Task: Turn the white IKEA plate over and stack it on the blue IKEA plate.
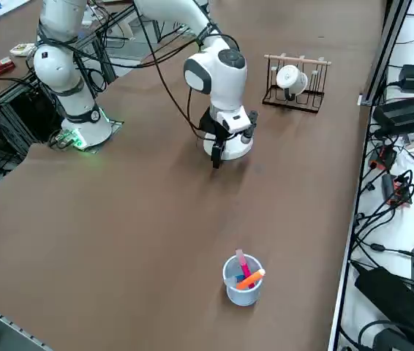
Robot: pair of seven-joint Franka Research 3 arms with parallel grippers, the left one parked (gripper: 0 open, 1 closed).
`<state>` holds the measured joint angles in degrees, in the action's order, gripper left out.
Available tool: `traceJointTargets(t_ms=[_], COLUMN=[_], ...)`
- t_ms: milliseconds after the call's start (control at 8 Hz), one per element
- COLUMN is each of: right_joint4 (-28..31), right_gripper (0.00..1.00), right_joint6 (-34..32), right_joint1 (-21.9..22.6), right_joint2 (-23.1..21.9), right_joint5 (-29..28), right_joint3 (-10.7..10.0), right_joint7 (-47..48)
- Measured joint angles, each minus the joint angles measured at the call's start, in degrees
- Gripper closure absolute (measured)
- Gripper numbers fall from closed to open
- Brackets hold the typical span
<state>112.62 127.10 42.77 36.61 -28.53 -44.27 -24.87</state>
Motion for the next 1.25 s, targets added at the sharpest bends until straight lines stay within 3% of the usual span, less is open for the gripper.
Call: traceJointTargets(t_ms=[750,1000,1250], right_joint4=[-0.14,-2.11,-5.89], right_gripper=[0.00,0.00,0.00], right_joint6=[0.45,-2.57,-8.42], right_joint1=[0.01,0.28,2.38], right_joint2=[0.50,0.17,-1.16], right_joint5=[0.00,-0.10,-0.11], right_joint3=[0.00,-0.46,-4.87], right_joint7=[0.03,0.06,0.08])
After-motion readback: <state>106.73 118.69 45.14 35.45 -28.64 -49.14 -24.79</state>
